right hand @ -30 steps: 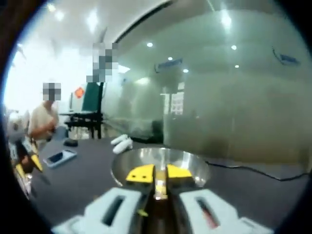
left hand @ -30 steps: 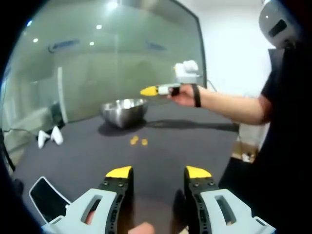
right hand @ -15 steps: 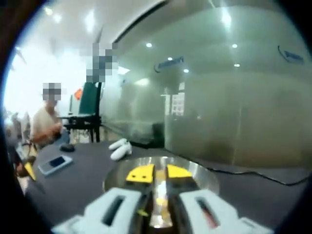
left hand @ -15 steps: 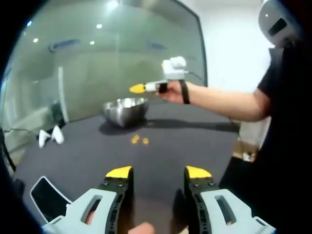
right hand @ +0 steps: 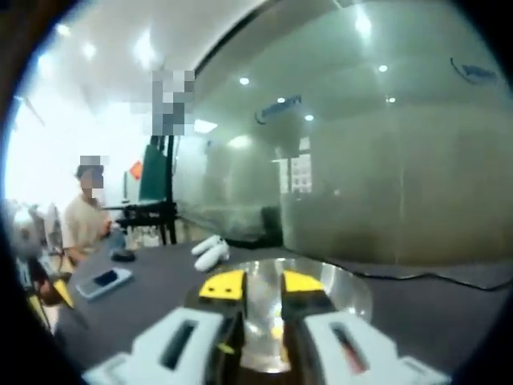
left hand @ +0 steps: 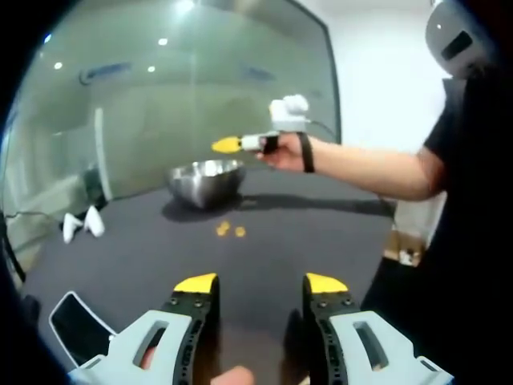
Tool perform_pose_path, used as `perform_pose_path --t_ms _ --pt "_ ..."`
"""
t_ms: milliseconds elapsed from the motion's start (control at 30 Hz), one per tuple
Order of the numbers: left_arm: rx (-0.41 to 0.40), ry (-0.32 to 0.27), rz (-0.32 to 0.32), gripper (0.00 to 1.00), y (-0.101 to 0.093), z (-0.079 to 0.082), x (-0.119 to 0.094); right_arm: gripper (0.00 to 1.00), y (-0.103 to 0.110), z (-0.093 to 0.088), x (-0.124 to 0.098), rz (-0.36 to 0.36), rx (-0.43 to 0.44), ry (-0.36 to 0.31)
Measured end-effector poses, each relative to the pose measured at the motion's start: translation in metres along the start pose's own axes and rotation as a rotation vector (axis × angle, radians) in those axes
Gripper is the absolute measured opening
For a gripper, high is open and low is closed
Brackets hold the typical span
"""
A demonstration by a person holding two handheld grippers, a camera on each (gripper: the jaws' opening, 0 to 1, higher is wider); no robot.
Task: Pick up the QQ candy scattered on the table and place it into the stainless steel bowl on the table
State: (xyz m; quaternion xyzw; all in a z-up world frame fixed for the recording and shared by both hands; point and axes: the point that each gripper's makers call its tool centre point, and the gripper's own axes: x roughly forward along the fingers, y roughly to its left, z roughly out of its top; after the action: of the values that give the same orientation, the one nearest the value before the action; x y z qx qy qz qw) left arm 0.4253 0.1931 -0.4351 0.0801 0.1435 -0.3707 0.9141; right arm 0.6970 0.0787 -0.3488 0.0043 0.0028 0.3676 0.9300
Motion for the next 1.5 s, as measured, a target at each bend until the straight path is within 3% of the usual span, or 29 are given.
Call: perform_pose_path --t_ms 467,867,1100,1267,1500 --pt "0.001 0.0 -0.002 0.43 0.0 0.001 0.001 0.16 0.0 0.002 -0.007 -0.007 0.0 0.001" --pt "0.006 -0.001 -0.009 0.43 -0.002 0.003 0.002 0.17 0.011 0.014 -0.046 0.009 0.003 -0.054" --pt "0.006 -0.002 -0.011 0.43 -0.002 0.003 0.002 0.2 0.015 -0.004 -0.086 0.035 -0.013 -0.041" --pt "0.001 -0.002 -0.003 0.43 0.0 0.001 0.0 0.2 0.01 -0.031 -0.118 0.044 0.036 -0.002" --pt "0.006 -0.004 -0.005 0.43 0.0 0.002 0.0 0.19 0.013 -0.063 -0.137 0.04 0.024 0.064"
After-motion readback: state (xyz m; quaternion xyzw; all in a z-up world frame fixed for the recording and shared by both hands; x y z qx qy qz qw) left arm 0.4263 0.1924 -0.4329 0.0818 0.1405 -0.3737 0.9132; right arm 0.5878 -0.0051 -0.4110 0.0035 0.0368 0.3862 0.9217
